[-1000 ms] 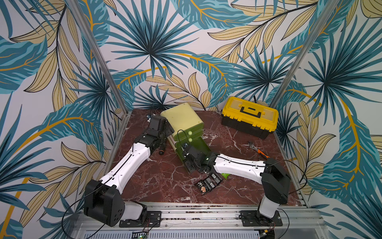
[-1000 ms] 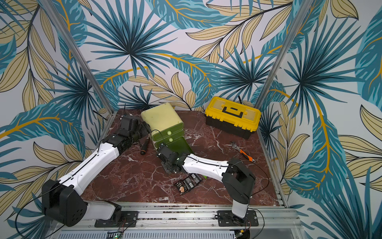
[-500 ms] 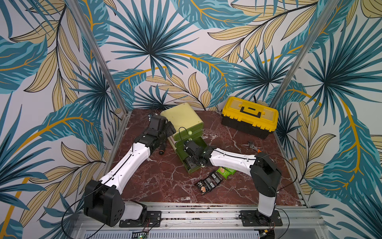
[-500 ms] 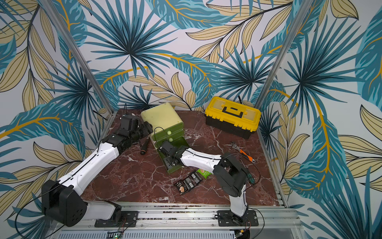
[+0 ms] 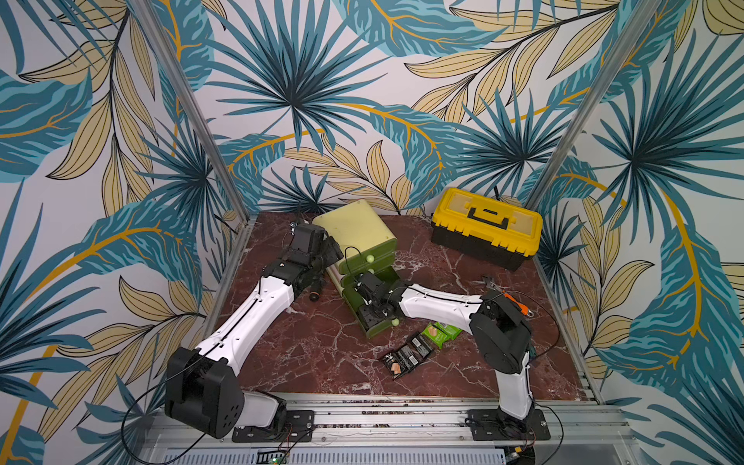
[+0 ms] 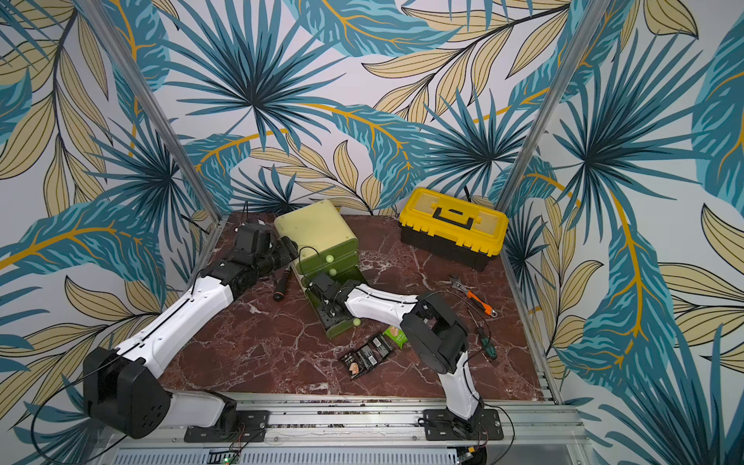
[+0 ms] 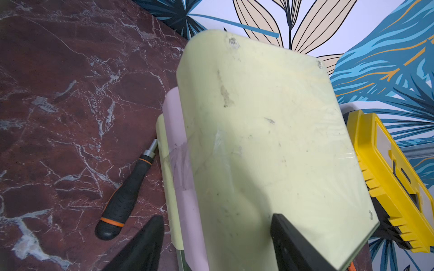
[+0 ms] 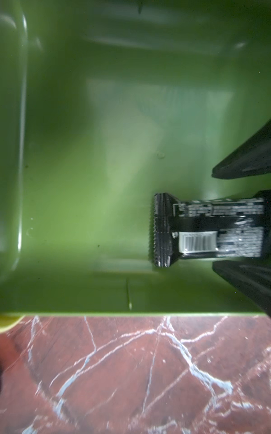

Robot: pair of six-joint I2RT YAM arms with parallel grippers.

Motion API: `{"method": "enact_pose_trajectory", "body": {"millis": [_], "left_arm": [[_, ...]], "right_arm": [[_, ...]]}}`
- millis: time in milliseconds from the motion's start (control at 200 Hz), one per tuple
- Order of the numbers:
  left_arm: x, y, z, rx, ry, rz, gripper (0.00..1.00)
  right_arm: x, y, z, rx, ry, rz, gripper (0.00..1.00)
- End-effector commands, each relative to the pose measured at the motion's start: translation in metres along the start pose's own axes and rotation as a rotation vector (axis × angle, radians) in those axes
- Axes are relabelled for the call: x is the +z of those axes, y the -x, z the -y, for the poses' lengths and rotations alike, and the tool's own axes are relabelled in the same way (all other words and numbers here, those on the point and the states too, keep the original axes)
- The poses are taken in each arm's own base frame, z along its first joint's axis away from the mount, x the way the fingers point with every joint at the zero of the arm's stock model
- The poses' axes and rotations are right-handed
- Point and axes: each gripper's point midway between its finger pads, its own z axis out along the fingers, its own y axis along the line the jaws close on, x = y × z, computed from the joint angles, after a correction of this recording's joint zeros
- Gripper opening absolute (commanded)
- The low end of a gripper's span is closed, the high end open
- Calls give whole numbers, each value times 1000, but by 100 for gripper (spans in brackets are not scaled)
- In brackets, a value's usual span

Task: Take the cookies out of the drawer
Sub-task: Pick up the cookie from the drawer.

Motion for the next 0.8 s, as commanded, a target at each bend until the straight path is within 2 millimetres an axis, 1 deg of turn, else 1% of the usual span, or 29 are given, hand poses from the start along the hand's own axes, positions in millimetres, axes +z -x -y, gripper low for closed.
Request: {"method": "enact_pose_trajectory", "body": {"millis": [0, 130, 331, 501, 641, 716, 796], "left_arm": [[8, -8, -12, 13, 56, -36, 75], [8, -9, -12, 15, 58, -38, 74], [7, -9, -13, 14, 60, -36, 74], [6, -8, -13, 16, 62, -32, 74], [6, -7, -12, 16, 60, -30, 74], [6, -7, -13, 14, 61, -30, 74], [5, -7, -12, 15, 58, -29, 74]], "right_arm": [[7, -5, -2, -21, 10, -41, 61], [13, -6, -4, -31, 9, -54, 61], [26, -14, -2, -38, -14, -93, 61], [33, -19, 0, -39, -26, -113, 57], [33, -19, -1, -34, -20, -114, 52], [28, -16, -1, -31, -22, -102, 49], [19, -7, 0, -30, -23, -72, 47]]}}
